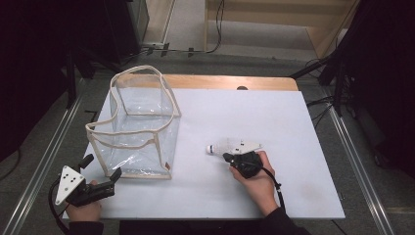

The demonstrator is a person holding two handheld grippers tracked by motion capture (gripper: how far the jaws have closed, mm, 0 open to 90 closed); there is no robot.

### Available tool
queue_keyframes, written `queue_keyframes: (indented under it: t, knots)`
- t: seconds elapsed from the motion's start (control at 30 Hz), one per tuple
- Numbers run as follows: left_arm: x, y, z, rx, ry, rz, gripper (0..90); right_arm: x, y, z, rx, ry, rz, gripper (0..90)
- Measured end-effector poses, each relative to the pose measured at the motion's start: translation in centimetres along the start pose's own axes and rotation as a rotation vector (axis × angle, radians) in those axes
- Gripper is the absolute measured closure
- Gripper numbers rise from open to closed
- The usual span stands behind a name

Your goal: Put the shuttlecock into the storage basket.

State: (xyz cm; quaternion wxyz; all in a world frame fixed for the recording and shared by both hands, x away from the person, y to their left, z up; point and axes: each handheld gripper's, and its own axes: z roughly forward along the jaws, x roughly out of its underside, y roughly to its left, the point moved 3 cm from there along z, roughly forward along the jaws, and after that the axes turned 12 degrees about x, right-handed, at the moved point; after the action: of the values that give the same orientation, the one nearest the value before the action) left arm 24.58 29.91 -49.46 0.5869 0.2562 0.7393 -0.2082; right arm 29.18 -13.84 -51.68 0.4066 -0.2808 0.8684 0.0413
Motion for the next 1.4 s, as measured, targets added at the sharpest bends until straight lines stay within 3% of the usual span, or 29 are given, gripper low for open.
queue_keyframes:
  t: [0.37, 0.9, 1.07, 1.4]
  knots:
    - [0.0, 0.0, 0.0, 0.002, -0.002, -0.002, 0.0, -1.6, -1.4, 1.7, 0.021, 0.017, -0.010, 87.3]
    - [0.0, 0.0, 0.0, 0.004, -0.003, -0.002, 0.0, -3.6, -3.0, 4.3, -0.009, 0.023, 0.008, 87.3]
    - [0.0, 0.1, -0.1, 0.004, -0.005, -0.004, 0.0, -4.8, -2.8, 4.6, -0.030, 0.005, 0.009, 87.3]
    - [0.0, 0.1, -0.1, 0.005, -0.009, -0.008, 0.0, -6.9, -0.9, 3.9, -0.066, -0.054, -0.034, 87.3]
